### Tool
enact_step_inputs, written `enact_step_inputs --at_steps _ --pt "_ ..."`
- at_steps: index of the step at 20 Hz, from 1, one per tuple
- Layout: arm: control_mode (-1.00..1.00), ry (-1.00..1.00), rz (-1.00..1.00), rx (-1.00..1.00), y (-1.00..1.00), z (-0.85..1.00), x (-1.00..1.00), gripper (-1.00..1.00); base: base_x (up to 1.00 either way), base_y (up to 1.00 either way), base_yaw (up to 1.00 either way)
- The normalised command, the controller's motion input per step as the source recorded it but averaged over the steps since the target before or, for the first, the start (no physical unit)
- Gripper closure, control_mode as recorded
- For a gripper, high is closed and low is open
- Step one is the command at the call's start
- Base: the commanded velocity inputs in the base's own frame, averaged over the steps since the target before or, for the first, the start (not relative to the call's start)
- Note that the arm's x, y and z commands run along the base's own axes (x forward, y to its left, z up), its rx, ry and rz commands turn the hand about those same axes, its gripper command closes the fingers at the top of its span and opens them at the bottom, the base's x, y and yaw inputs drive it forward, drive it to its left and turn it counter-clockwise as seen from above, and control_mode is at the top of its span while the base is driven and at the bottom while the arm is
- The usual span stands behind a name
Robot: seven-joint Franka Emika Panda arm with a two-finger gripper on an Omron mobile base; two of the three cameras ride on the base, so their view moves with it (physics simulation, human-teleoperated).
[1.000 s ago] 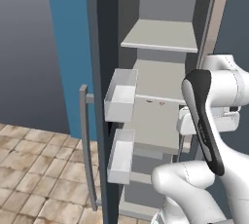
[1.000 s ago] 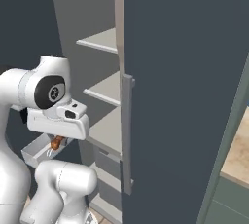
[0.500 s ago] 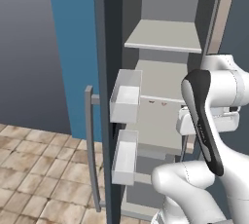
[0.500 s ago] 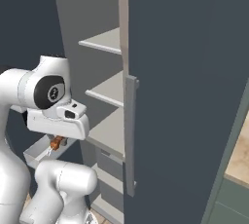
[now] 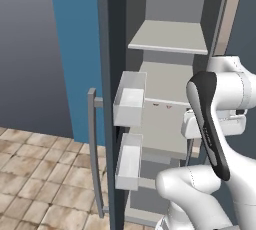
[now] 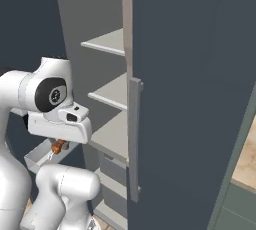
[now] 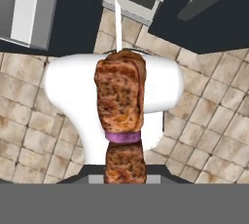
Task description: Store the kebab skewer in the freezer for long-term storage. Close the freezer door after placing the cooked food.
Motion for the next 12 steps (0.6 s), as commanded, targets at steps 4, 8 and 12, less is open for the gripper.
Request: enact_step_inputs --at_steps 4,8,12 --pt "1.00 0.00 0.00 0.00 0.00 0.00 0.00 1.00 0.04 0.10 0.00" --pt "1.00 0.00 0.00 0.00 0.00 0.00 0.00 1.00 0.00 0.06 0.00" --pt "-1.00 -0.02 0.00 0.00 0.02 0.00 0.00 1.00 0.00 0.01 0.00"
